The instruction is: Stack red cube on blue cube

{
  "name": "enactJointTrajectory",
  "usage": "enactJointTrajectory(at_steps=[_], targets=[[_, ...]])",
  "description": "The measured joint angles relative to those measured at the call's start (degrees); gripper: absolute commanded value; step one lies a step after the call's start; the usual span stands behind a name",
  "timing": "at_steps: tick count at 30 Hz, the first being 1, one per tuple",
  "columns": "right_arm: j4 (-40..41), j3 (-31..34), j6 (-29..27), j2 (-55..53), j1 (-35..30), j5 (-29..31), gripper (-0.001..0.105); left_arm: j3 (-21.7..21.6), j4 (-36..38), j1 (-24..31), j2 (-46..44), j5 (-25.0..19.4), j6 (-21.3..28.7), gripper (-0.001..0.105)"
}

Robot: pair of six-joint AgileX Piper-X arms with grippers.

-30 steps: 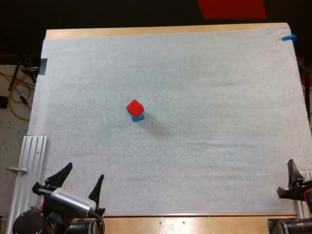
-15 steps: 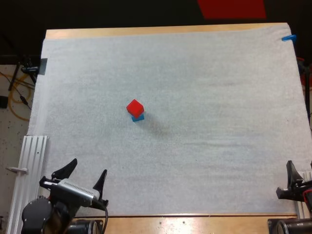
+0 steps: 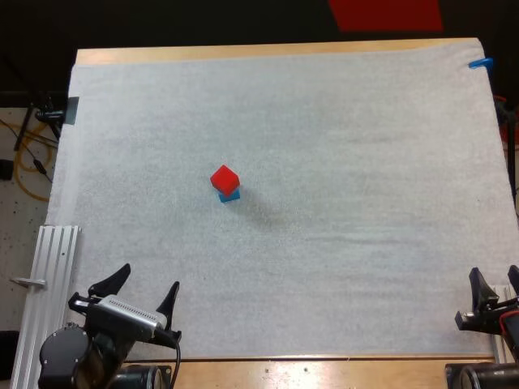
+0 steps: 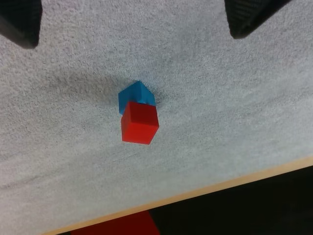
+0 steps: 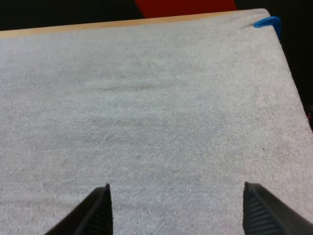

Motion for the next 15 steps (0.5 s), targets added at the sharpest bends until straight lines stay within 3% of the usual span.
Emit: enactJointTrajectory(at_steps=[15], targets=[[0.00, 0.00, 0.31, 0.00, 0.00, 0.00, 0.056, 0.00, 0.00, 0.00, 0.00, 0.00, 0.00, 0.074]])
